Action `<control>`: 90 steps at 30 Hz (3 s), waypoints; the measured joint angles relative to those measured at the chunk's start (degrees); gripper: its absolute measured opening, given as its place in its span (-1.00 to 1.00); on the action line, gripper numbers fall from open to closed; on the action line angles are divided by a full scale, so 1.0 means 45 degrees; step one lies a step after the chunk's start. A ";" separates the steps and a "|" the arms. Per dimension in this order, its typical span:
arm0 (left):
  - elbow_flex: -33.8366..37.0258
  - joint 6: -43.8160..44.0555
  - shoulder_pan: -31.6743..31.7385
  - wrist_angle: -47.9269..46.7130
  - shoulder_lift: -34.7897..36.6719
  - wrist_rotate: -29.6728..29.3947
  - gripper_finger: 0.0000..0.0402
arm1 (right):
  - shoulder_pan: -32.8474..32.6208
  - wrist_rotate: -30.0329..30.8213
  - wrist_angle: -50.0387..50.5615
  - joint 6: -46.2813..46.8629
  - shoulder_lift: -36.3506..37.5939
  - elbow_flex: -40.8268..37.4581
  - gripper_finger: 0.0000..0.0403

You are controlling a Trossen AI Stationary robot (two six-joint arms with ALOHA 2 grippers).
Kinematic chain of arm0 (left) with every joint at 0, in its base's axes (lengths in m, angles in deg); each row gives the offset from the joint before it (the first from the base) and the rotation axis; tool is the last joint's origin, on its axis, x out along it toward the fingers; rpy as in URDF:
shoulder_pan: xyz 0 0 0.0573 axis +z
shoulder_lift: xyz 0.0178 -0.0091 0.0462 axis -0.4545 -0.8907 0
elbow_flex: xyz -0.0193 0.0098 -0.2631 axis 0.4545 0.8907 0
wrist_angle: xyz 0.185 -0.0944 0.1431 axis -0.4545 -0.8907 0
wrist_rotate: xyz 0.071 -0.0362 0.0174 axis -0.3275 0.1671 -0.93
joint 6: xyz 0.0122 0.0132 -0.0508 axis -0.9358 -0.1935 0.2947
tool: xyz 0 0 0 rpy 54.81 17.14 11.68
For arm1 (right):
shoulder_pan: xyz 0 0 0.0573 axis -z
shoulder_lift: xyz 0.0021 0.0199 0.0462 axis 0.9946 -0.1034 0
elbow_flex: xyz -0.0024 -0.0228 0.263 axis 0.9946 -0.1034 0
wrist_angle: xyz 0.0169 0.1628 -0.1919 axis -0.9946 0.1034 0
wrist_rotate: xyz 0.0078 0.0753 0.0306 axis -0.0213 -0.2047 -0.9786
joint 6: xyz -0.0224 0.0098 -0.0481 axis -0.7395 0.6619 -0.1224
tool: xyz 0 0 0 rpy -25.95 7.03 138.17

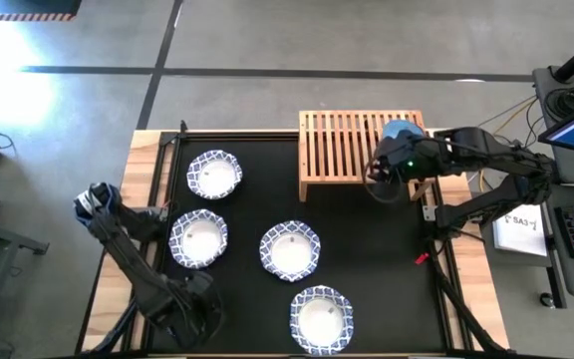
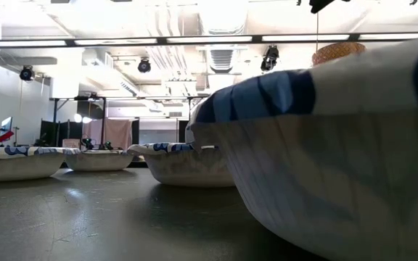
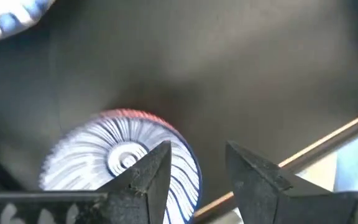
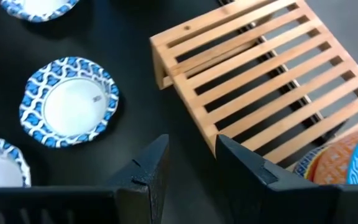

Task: Place and stack bowls onto a shelf
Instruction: Stack the blue bowl on top of the light blue bowl on the shelf

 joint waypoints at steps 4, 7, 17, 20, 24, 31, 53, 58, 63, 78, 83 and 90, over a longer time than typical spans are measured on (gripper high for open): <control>-0.0373 0.0531 -0.0252 0.0575 -0.0648 0.0258 -0.33 | -0.0357 -0.0005 0.0021 -0.0165 0.0009 0.0000 -0.41; -0.0715 0.0669 -0.0329 0.0511 -0.1295 0.0858 -0.33 | -0.0600 -0.0241 0.0024 -0.0466 0.0009 0.0000 -0.40; -0.2089 0.0143 -0.0350 -0.0070 -0.3505 0.2374 -0.33 | -0.1173 -0.0296 0.0014 -0.0893 0.0009 0.0000 -0.44; -0.2329 -0.0351 -0.0351 -0.0417 -0.3927 0.2478 -0.36 | -0.1173 -0.0296 0.0013 -0.0879 0.0009 0.0000 -0.43; -0.2268 -0.0731 -0.0351 -0.0624 -0.4048 0.2671 -0.51 | -0.1173 -0.0296 -0.0010 -0.0775 0.0004 0.0000 -0.45; -0.2120 -0.1635 -0.0311 -0.0628 -0.4004 0.2741 -0.95 | -0.1173 -0.0296 -0.0010 -0.0653 0.0000 0.0000 -0.46; -0.6255 -1.0458 0.1792 -0.0537 -0.2964 -0.1502 -0.99 | -0.1476 -0.2760 -0.0099 -0.2024 -0.0010 -0.0160 -0.49; -0.6608 -1.3494 0.3348 0.0144 -0.2967 -0.2217 -0.99 | -0.2403 -0.2968 -0.0457 -0.2690 -0.0012 -0.0583 -0.49; -0.6705 -1.8398 0.4841 0.1717 -0.2964 -0.1900 -1.00 | -0.3317 -0.2968 -0.0748 -0.3254 -0.0110 -0.0761 -0.50; -0.6645 -2.8461 0.6528 0.6282 -0.3121 0.2380 -1.00 | -0.4252 -0.6207 -0.3578 -0.6989 -0.0180 -0.1935 -0.51; -0.6627 -2.9435 0.6609 0.7023 -0.3369 0.4023 -1.00 | -0.4252 -0.7495 -0.4367 -0.7581 -0.0175 -0.2152 -0.51; -0.6627 -3.0911 0.6710 0.7690 -0.3768 0.4636 -1.00 | -0.4254 -0.9224 -0.5262 -0.7826 -0.0165 -0.2356 -0.47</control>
